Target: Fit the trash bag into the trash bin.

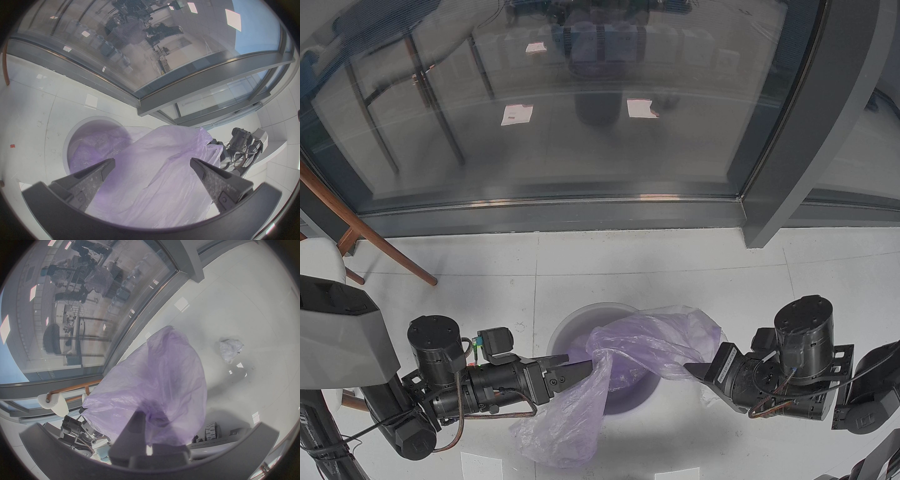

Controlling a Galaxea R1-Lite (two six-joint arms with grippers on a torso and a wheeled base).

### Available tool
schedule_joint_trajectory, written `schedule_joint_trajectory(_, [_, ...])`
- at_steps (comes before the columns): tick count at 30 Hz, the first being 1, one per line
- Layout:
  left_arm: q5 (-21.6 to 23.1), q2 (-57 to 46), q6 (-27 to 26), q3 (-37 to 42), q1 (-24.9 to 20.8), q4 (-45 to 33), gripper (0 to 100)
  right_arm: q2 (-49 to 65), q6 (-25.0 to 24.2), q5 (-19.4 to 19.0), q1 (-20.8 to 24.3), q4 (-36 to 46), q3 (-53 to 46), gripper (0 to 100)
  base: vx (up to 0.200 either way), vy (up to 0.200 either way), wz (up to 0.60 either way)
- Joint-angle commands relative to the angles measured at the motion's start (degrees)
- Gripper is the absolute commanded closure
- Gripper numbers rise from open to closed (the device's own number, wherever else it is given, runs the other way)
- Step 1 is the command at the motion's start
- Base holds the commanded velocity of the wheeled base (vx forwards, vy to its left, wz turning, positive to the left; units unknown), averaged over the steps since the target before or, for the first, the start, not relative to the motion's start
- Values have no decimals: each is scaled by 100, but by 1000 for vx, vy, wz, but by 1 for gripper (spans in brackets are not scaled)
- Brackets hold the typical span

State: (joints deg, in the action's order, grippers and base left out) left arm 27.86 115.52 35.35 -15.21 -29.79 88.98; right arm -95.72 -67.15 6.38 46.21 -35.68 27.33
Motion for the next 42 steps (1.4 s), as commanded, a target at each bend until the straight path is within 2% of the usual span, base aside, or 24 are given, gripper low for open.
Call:
schedule_joint_trajectory(1, [27, -319, 7, 168, -9, 102, 0, 1, 9, 4, -7, 0, -9, 100, 0, 0, 0])
schedule_joint_trajectory(7, [229, -451, 7, 757, -334, 102, 0, -61, 9, -5, 19, 0, 18, 100, 0, 0, 0])
schedule_joint_trajectory(11, [291, -179, -20, 678, -387, 102, 0, -131, 17, 4, 63, -9, 35, 100, 0, 0, 0])
schedule_joint_trajectory(14, [238, 208, -46, 335, -334, 102, 0, -105, 26, 4, 98, -9, 27, 100, 0, 0, 0])
schedule_joint_trajectory(22, [194, 393, -55, 177, -158, 102, 0, -87, 26, 4, 89, -9, 9, 100, 0, 0, 0])
schedule_joint_trajectory(23, [159, 393, -46, 159, -123, 102, 100, -96, 17, 4, 89, -9, 9, 100, 0, 0, 0])
schedule_joint_trajectory(35, [53, -56, -2, 361, 413, 93, 100, -96, 96, 22, 19, 0, -52, 100, 0, 0, 0])
schedule_joint_trajectory(38, [45, -161, -11, 449, 501, 93, 100, -70, 334, 4, -51, 0, -132, 100, 0, 0, 0])
schedule_joint_trajectory(39, [45, -214, -11, 467, 562, 93, 100, -61, 606, -5, -192, 0, -202, 100, 0, 0, 0])
schedule_joint_trajectory(40, [45, -214, -11, 467, 562, 93, 100, -61, 606, -5, -192, 0, -202, 100, 0, 0, 0])
schedule_joint_trajectory(42, [-79, -249, -37, 467, 694, 93, 100, -17, 1221, -172, -403, 0, -334, 100, 0, 0, 0])
